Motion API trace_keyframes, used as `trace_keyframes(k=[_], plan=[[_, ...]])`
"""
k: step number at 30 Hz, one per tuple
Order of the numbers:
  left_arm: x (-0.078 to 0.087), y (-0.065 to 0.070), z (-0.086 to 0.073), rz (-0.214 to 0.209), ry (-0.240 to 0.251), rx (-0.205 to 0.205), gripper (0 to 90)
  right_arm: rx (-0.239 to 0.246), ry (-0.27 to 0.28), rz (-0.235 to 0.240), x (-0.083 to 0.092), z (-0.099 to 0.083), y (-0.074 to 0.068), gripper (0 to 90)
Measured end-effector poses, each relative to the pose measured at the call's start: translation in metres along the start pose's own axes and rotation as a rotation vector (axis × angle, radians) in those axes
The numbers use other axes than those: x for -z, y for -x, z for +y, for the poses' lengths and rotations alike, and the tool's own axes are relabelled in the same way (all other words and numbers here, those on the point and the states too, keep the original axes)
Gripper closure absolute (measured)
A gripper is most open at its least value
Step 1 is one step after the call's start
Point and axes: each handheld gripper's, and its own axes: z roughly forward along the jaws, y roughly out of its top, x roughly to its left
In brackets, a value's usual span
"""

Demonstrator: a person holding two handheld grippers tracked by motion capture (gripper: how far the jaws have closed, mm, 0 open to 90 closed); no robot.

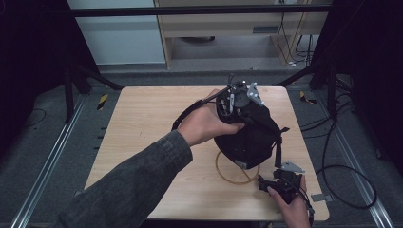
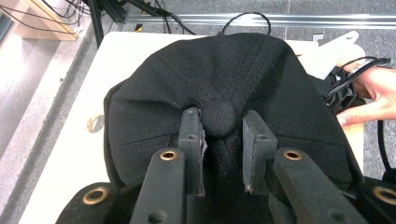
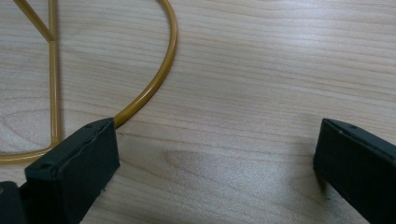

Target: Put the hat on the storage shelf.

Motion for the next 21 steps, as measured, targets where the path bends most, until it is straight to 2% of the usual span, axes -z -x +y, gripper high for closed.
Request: trace_keyframes(k=[8,21], plan=[[-0.0059,-0.0004,-0.003,-0.013,-0.014,0.002,71.5,0.002,0.001,0.0,0.0,-0.0001,0.0001,0.4],[-0.0078,0.0012,-0.0072,0.001,-0.013,0.002,67.0,0.002,0.001,0.0,0.0,-0.0001,0.0001,0.4]])
